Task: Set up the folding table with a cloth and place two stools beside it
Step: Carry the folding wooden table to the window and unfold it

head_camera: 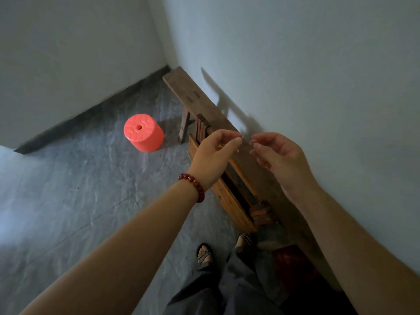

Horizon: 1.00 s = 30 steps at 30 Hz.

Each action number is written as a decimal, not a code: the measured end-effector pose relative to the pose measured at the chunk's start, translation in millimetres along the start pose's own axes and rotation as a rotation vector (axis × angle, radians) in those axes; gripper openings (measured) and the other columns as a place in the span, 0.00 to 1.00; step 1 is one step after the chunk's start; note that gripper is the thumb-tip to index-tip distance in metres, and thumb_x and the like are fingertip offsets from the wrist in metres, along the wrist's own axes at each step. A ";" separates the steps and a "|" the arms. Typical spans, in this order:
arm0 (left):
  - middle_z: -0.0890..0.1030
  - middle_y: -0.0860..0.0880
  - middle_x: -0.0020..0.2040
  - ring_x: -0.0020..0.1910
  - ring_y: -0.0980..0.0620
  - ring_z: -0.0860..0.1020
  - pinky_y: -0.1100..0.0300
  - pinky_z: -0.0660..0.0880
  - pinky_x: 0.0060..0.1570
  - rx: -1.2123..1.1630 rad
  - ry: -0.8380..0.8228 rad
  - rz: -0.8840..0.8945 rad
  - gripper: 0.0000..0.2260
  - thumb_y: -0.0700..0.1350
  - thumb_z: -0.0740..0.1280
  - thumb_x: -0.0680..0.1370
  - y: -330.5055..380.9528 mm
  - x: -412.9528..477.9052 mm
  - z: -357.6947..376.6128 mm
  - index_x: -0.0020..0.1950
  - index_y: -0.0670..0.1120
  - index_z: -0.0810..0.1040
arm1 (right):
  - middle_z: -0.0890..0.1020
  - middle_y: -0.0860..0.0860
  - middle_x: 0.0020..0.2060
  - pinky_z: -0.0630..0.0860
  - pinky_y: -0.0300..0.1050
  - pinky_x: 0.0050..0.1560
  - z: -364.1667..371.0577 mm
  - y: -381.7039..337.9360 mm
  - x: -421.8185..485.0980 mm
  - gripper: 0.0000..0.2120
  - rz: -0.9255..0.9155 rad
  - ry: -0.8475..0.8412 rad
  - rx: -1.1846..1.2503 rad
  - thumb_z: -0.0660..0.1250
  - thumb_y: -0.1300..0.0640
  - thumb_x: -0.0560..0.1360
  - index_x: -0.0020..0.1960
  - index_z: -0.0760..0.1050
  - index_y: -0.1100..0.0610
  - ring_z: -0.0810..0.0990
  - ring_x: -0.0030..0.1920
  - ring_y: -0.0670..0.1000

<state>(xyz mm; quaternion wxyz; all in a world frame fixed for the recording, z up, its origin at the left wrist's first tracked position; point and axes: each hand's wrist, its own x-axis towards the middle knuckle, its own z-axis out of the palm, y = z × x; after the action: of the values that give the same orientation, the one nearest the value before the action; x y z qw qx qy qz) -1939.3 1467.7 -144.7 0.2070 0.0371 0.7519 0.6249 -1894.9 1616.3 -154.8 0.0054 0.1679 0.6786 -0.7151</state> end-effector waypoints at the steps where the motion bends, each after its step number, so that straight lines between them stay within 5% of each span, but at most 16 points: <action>1: 0.79 0.53 0.45 0.43 0.60 0.77 0.74 0.73 0.40 0.021 0.013 -0.002 0.05 0.45 0.64 0.78 -4.2 7.3 3.3 0.52 0.49 0.77 | 0.84 0.44 0.40 0.75 0.30 0.37 -3.9 4.3 8.6 0.12 0.006 -0.011 -0.012 0.68 0.61 0.74 0.41 0.81 0.43 0.83 0.41 0.42; 13: 0.77 0.55 0.48 0.48 0.56 0.76 0.61 0.74 0.49 0.269 -0.087 -0.069 0.06 0.45 0.63 0.78 -71.8 83.4 29.2 0.46 0.57 0.74 | 0.83 0.40 0.43 0.74 0.38 0.43 -36.8 86.8 76.1 0.06 0.171 -0.033 -0.184 0.69 0.51 0.72 0.46 0.79 0.40 0.82 0.44 0.40; 18: 0.76 0.56 0.48 0.46 0.58 0.76 0.66 0.72 0.45 0.360 -0.187 -0.139 0.05 0.43 0.63 0.78 -100.8 116.4 31.2 0.50 0.54 0.74 | 0.83 0.39 0.39 0.73 0.34 0.40 -36.8 114.3 92.3 0.10 0.225 0.021 -0.211 0.69 0.53 0.73 0.41 0.77 0.36 0.81 0.39 0.37; 23: 0.74 0.57 0.47 0.48 0.58 0.74 0.64 0.70 0.49 0.571 -0.336 -0.132 0.05 0.42 0.63 0.78 -125.6 145.3 30.9 0.51 0.52 0.73 | 0.82 0.38 0.37 0.73 0.32 0.39 -30.3 142.0 104.0 0.06 0.253 0.040 -0.264 0.68 0.55 0.73 0.41 0.77 0.45 0.80 0.39 0.37; 26: 0.76 0.52 0.54 0.52 0.56 0.73 0.64 0.70 0.51 0.758 -0.427 -0.087 0.08 0.43 0.64 0.77 -138.3 160.3 30.8 0.56 0.50 0.74 | 0.82 0.39 0.37 0.73 0.27 0.35 -26.4 156.1 111.3 0.06 0.268 0.091 -0.284 0.68 0.57 0.73 0.42 0.77 0.46 0.79 0.39 0.36; 30: 0.75 0.49 0.61 0.59 0.51 0.73 0.59 0.72 0.57 1.010 -0.609 -0.018 0.15 0.41 0.65 0.76 -151.5 184.8 37.8 0.62 0.48 0.72 | 0.80 0.43 0.41 0.69 0.31 0.38 -24.4 178.6 125.7 0.04 0.355 0.136 -0.384 0.66 0.57 0.75 0.46 0.76 0.48 0.77 0.42 0.38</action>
<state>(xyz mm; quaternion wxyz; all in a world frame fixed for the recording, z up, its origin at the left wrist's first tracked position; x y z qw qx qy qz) -2063.6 1527.9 -343.4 0.3758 0.3025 0.8632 0.1490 -1965.7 1653.6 -359.5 0.1169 0.3280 0.7605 -0.5481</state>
